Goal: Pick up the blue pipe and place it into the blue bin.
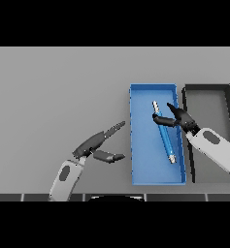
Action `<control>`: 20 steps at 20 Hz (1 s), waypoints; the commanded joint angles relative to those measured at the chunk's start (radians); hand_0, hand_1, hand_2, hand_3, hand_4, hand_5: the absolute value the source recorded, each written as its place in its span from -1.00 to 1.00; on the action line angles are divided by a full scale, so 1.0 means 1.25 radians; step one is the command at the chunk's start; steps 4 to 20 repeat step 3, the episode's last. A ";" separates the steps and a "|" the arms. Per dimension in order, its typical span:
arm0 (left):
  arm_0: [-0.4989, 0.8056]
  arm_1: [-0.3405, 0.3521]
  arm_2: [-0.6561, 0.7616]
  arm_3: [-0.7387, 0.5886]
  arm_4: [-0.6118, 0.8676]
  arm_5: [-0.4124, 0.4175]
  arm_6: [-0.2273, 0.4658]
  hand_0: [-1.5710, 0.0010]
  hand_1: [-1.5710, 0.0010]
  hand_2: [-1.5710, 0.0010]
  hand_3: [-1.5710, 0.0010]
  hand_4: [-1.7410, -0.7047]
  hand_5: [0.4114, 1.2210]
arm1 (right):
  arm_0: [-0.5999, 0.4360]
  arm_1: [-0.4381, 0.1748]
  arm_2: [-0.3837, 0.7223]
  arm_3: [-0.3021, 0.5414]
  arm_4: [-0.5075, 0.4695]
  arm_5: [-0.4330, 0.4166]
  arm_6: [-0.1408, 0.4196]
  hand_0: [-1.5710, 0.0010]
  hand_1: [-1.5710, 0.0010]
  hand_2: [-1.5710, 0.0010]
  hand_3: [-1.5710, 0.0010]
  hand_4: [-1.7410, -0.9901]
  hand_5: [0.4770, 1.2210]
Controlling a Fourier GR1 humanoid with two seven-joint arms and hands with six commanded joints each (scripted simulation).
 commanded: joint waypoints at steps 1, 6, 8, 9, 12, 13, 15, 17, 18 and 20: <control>-0.005 -0.001 0.003 0.000 0.006 -0.003 0.003 1.00 1.00 1.00 1.00 0.65 -0.95 | -0.012 -0.001 0.004 0.011 0.002 0.007 0.003 0.99 0.99 0.99 1.00 0.91 -0.52; -0.014 -0.003 0.001 0.010 -0.001 -0.002 0.005 1.00 1.00 1.00 1.00 0.65 -0.95 | -0.007 0.008 0.005 0.015 0.000 0.003 0.001 0.99 0.99 0.99 1.00 0.91 -0.55; -0.014 -0.003 0.001 0.010 -0.001 -0.002 0.005 1.00 1.00 1.00 1.00 0.65 -0.95 | -0.007 0.008 0.005 0.015 0.000 0.003 0.001 0.99 0.99 0.99 1.00 0.91 -0.55; -0.014 -0.003 0.001 0.010 -0.001 -0.002 0.005 1.00 1.00 1.00 1.00 0.65 -0.95 | -0.007 0.008 0.005 0.015 0.000 0.003 0.001 0.99 0.99 0.99 1.00 0.91 -0.55; -0.014 -0.003 0.001 0.010 -0.001 -0.002 0.005 1.00 1.00 1.00 1.00 0.65 -0.95 | -0.007 0.008 0.005 0.015 0.000 0.003 0.001 0.99 0.99 0.99 1.00 0.91 -0.55; -0.014 -0.003 0.001 0.010 -0.001 -0.002 0.005 1.00 1.00 1.00 1.00 0.65 -0.95 | -0.007 0.008 0.005 0.015 0.000 0.003 0.001 0.99 0.99 0.99 1.00 0.91 -0.55; -0.014 -0.003 0.001 0.010 -0.001 -0.002 0.005 1.00 1.00 1.00 1.00 0.65 -0.95 | -0.007 0.008 0.005 0.015 0.000 0.003 0.001 0.99 0.99 0.99 1.00 0.91 -0.55; -0.014 -0.003 0.001 0.010 -0.001 -0.002 0.005 1.00 1.00 1.00 1.00 0.65 -0.95 | -0.007 0.008 0.005 0.015 0.000 0.003 0.001 0.99 0.99 0.99 1.00 0.91 -0.55; -0.014 -0.003 0.001 0.010 -0.001 -0.002 0.005 1.00 1.00 1.00 1.00 0.65 -0.95 | -0.007 0.008 0.005 0.015 0.000 0.003 0.001 0.99 0.99 0.99 1.00 0.91 -0.55; -0.014 -0.003 0.001 0.010 -0.001 -0.002 0.005 1.00 1.00 1.00 1.00 0.65 -0.95 | -0.007 0.008 0.005 0.015 0.000 0.003 0.001 0.99 0.99 0.99 1.00 0.91 -0.55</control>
